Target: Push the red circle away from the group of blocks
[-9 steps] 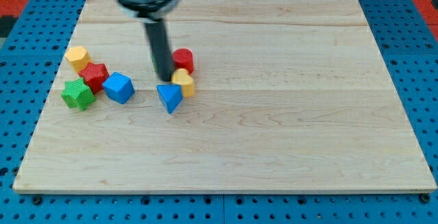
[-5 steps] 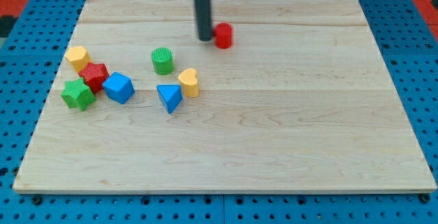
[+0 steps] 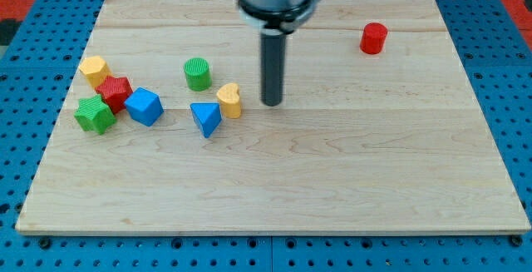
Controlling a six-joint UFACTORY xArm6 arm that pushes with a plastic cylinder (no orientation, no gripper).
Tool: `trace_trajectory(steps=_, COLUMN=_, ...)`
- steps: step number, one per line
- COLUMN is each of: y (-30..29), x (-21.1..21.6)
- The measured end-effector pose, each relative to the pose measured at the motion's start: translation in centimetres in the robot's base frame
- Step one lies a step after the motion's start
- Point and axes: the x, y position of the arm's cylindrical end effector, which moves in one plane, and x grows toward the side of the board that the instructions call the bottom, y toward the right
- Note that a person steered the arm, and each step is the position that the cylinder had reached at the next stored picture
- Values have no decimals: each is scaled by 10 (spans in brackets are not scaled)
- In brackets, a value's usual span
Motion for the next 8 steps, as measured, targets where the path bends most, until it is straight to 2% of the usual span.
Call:
trace_trajectory(steps=1, y=-8, x=0)
trace_trajectory(steps=2, y=-60, x=-1)
trace_trajectory(steps=4, y=28, x=-22)
trace_trajectory(steps=5, y=119, x=-42)
trace_trajectory(steps=6, y=186, x=-78)
trace_trajectory(steps=7, y=227, x=-99)
trace_trajectory(steps=8, y=210, x=-136)
